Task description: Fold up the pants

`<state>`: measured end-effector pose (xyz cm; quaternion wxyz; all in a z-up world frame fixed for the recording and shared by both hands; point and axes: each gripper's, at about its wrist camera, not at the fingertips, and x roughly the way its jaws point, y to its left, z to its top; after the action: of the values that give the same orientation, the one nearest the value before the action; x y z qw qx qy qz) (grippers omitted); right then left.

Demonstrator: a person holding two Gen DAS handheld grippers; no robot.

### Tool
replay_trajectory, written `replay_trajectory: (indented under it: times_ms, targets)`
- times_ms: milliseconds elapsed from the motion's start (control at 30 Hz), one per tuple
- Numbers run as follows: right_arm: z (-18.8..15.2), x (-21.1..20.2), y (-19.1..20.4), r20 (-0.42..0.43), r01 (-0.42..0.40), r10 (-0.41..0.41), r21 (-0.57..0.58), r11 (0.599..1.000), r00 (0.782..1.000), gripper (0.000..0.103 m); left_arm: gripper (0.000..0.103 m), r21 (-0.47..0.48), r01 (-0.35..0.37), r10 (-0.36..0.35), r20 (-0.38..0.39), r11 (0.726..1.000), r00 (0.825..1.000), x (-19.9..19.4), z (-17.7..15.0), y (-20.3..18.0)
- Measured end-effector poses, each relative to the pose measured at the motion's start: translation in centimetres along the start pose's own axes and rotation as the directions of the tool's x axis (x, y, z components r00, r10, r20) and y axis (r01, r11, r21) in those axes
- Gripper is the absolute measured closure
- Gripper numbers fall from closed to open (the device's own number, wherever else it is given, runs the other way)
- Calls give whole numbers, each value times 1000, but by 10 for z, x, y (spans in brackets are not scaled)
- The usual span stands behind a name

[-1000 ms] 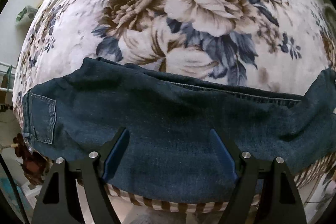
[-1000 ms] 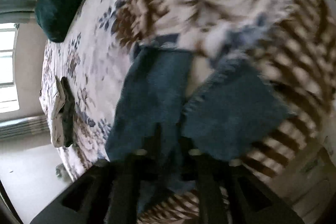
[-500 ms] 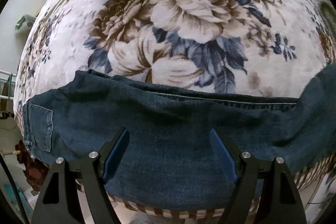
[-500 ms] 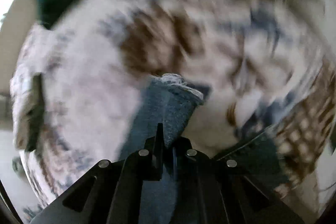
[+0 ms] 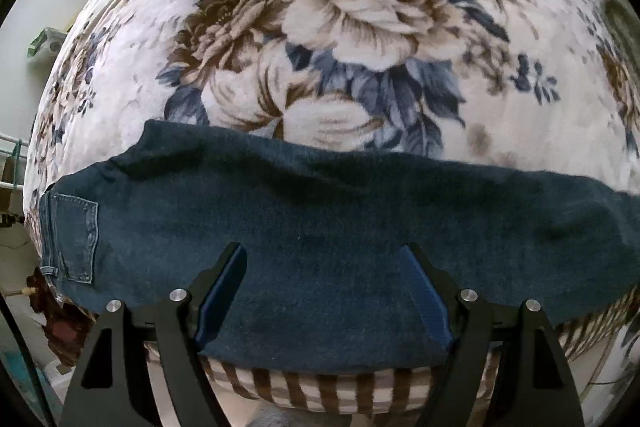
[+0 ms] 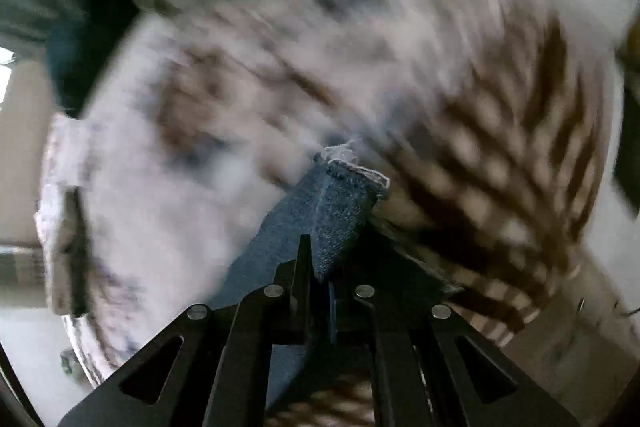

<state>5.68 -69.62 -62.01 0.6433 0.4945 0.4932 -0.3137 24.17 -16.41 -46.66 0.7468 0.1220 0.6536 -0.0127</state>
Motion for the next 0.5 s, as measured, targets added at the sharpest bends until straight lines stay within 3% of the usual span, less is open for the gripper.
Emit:
replay_trajectory:
  times_ms: [67, 100, 167, 200, 233, 300, 367, 433, 500]
  targets:
    - [-1, 27, -27, -110, -41, 51, 89, 995, 993, 95, 25, 9, -7, 7, -2, 1000, 1000, 1, -3, 2]
    - [0, 23, -38, -96, -94, 109, 153, 984, 989, 90, 25, 10, -8, 8, -1, 1000, 1000, 0, -4, 4]
    - [1, 7, -38, -81, -86, 101, 174, 981, 992, 67, 25, 0, -1, 1, 11, 1000, 1000, -6, -7, 12]
    - [0, -6, -30, -74, -61, 73, 145, 988, 995, 39, 25, -9, 5, -5, 18, 1000, 1000, -10, -8, 16]
    - [-1, -18, -20, -64, -39, 46, 107, 993, 997, 24, 25, -28, 27, -26, 39, 999, 999, -18, -9, 25]
    - [-10, -45, 22, -47, -5, 3, -56, 998, 999, 24, 25, -53, 71, -68, 61, 996, 996, -29, -10, 40]
    - [-22, -53, 72, -77, 16, -35, -238, 971, 996, 24, 10, -92, 114, -108, 72, 989, 992, -40, -10, 66]
    - [-45, -52, 133, -131, -32, -22, -396, 918, 991, 24, 8, -130, 127, -115, 91, 983, 989, -47, -11, 96]
    - [-84, -29, 203, -249, -96, -47, -533, 841, 967, 24, 8, -171, 103, -88, 93, 980, 992, -48, -12, 136]
